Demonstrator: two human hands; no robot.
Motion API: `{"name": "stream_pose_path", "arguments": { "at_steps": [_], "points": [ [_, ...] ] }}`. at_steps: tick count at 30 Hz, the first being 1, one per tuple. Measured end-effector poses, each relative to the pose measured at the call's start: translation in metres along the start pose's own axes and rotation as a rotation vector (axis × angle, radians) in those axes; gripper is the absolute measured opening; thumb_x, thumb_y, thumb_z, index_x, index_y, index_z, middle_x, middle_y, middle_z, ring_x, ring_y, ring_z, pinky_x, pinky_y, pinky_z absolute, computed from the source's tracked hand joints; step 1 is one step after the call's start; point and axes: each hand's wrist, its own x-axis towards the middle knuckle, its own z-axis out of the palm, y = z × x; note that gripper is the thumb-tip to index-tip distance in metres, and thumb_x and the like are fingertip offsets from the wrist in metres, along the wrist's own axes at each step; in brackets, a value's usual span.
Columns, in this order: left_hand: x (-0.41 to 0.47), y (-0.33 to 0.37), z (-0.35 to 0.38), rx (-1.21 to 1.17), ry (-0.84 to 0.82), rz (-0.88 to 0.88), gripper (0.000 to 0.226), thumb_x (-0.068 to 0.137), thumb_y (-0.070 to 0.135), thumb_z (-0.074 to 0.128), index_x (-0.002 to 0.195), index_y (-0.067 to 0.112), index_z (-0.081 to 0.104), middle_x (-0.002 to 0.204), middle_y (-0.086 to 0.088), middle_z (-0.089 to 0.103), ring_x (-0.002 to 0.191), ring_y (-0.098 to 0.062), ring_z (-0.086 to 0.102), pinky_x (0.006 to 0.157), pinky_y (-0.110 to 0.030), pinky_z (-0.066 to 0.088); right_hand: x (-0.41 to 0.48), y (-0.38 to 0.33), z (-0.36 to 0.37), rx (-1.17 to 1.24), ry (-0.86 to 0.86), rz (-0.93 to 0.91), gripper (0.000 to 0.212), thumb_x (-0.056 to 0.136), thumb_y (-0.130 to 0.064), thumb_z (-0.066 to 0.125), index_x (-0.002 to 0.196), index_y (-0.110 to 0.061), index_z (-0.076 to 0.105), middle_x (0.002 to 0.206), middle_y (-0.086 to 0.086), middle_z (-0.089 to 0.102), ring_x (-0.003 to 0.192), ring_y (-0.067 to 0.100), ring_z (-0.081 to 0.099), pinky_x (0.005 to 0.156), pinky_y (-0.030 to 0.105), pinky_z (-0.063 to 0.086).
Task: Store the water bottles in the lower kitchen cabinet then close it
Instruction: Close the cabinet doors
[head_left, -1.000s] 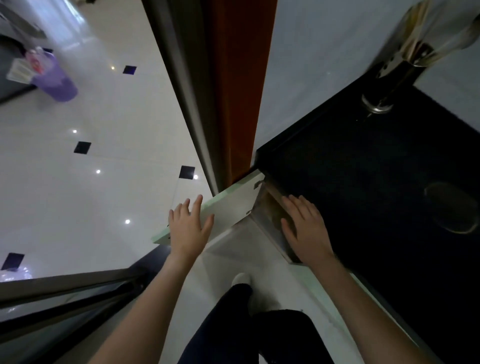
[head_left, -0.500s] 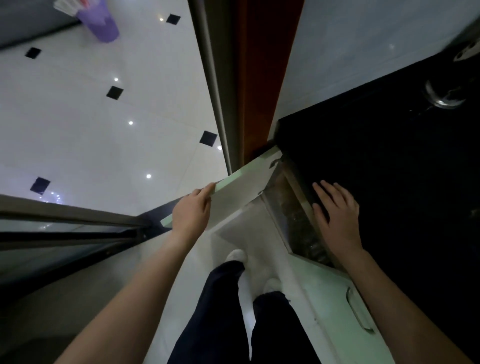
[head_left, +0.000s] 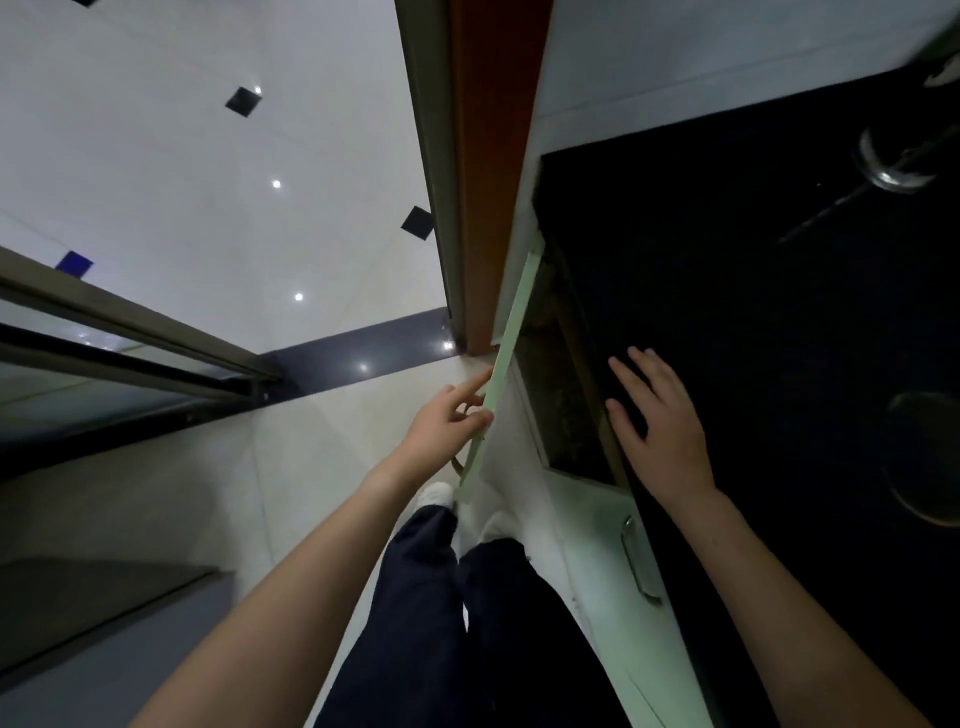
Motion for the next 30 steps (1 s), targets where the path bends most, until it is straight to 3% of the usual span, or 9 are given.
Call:
{"name": "stream_pose_path", "arguments": {
  "at_steps": [5, 10, 15, 19, 21, 25, 30],
  "points": [
    [0.004, 0.009, 0.042, -0.055, 0.110, -0.043, 0.056, 0.092, 0.015, 0.063, 0.140, 0.042, 0.049, 0.091, 0.003, 0.064, 0.099, -0.020, 0.067, 0.092, -0.031, 0.053, -0.003, 0.003, 0.004, -0.032, 0.040, -0.023, 0.045, 0.099, -0.020, 0.055, 0.144, -0.017, 0.049, 0.153, 0.005, 0.041, 0.146, 0.019, 0.026, 0.119, 0.043, 0.026],
    [0.006, 0.015, 0.074, -0.200, 0.148, -0.052, 0.058, 0.091, 0.012, 0.066, 0.141, 0.036, 0.050, 0.089, 0.001, 0.067, 0.107, -0.024, 0.068, 0.093, -0.036, 0.056, -0.002, 0.004, 0.005, -0.051, 0.055, -0.015, 0.045, 0.099, -0.023, 0.055, 0.143, -0.019, 0.049, 0.153, 0.004, 0.042, 0.146, 0.019, 0.028, 0.118, 0.044, 0.027],
    [0.011, 0.017, 0.090, -0.236, 0.146, -0.039, 0.060, 0.088, 0.016, 0.070, 0.141, 0.036, 0.050, 0.092, -0.004, 0.072, 0.103, -0.018, 0.069, 0.094, -0.034, 0.055, -0.001, 0.005, 0.007, -0.045, 0.076, -0.032, 0.045, 0.098, -0.021, 0.056, 0.143, -0.018, 0.051, 0.152, 0.005, 0.044, 0.145, 0.020, 0.030, 0.118, 0.045, 0.029],
    [0.014, 0.023, 0.095, -0.228, 0.126, -0.031, 0.062, 0.088, 0.012, 0.070, 0.141, 0.035, 0.050, 0.086, 0.007, 0.070, 0.095, -0.003, 0.068, 0.083, -0.007, 0.049, -0.001, 0.009, 0.007, -0.035, 0.081, -0.041, 0.046, 0.096, -0.020, 0.055, 0.142, -0.018, 0.051, 0.152, 0.004, 0.044, 0.146, 0.019, 0.030, 0.119, 0.042, 0.026],
    [0.017, 0.027, 0.095, -0.214, 0.100, -0.021, 0.062, 0.087, 0.010, 0.070, 0.141, 0.033, 0.050, 0.087, 0.006, 0.071, 0.086, 0.007, 0.064, 0.075, -0.001, 0.046, -0.001, 0.009, 0.006, -0.025, 0.075, -0.038, 0.048, 0.095, -0.020, 0.054, 0.143, -0.018, 0.051, 0.152, 0.004, 0.043, 0.146, 0.019, 0.030, 0.119, 0.042, 0.026],
    [0.025, 0.031, 0.101, -0.189, 0.072, 0.016, 0.064, 0.086, 0.007, 0.070, 0.142, 0.030, 0.049, 0.090, 0.004, 0.072, 0.084, 0.011, 0.064, 0.078, -0.004, 0.048, -0.001, 0.009, 0.007, -0.025, 0.063, -0.031, 0.049, 0.095, -0.021, 0.052, 0.144, -0.019, 0.049, 0.153, 0.003, 0.042, 0.146, 0.019, 0.029, 0.119, 0.042, 0.025],
    [0.029, 0.027, 0.125, -0.222, 0.145, 0.100, 0.064, 0.086, 0.005, 0.071, 0.142, 0.026, 0.049, 0.092, 0.001, 0.072, 0.087, 0.005, 0.067, 0.081, -0.009, 0.050, 0.000, 0.009, 0.007, -0.047, 0.057, -0.032, 0.049, 0.095, -0.026, 0.048, 0.144, -0.020, 0.048, 0.153, 0.003, 0.042, 0.146, 0.018, 0.028, 0.120, 0.036, 0.021]
  ]
}}
